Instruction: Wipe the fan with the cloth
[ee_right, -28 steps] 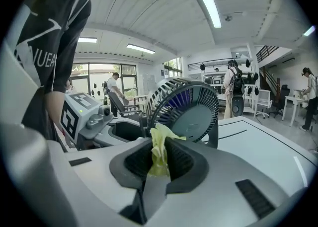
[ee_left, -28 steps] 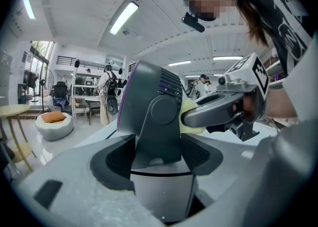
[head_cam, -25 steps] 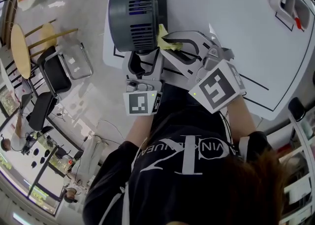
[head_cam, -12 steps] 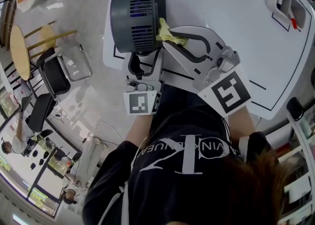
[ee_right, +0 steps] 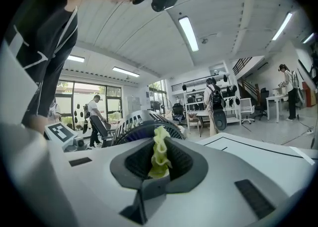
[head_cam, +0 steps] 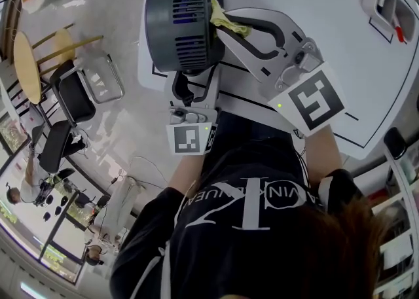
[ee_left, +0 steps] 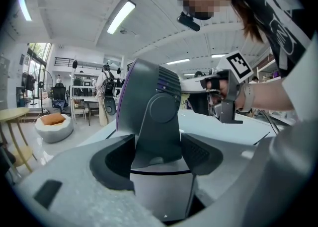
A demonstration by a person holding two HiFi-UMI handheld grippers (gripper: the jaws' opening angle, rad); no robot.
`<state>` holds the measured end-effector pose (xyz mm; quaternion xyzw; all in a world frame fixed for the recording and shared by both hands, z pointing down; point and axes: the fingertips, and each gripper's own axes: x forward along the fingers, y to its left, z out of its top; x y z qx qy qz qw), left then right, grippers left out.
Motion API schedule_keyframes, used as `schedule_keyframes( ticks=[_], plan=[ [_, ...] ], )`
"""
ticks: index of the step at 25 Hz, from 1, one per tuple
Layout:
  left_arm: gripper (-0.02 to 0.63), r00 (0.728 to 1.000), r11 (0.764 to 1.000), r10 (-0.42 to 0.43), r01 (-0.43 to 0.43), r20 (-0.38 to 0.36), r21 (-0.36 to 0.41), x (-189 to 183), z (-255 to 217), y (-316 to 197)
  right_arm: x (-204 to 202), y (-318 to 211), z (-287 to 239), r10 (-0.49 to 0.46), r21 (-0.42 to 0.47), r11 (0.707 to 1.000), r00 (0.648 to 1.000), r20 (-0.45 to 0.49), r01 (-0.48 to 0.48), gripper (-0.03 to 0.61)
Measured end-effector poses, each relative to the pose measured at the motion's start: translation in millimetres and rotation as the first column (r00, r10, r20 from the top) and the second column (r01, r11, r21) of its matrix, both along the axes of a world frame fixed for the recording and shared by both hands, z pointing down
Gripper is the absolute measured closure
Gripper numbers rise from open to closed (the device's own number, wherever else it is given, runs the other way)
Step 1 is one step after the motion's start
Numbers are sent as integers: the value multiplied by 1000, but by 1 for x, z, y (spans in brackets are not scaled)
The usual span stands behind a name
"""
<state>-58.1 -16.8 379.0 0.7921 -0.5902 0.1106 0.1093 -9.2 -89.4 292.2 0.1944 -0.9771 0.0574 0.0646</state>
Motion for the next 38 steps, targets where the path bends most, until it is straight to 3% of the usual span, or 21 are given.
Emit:
schedule_keyframes(
  ticks=[19, 38],
  plan=[
    [322, 1000, 1000, 22, -22, 8, 5, 0, 2, 0, -11, -10, 54, -41, -176, 984, 999, 6, 42, 531],
    [325, 999, 998, 39, -39, 5, -43, 0, 5, -4, -10, 35, 41, -74, -176, 982, 997, -29, 68, 532]
  ],
)
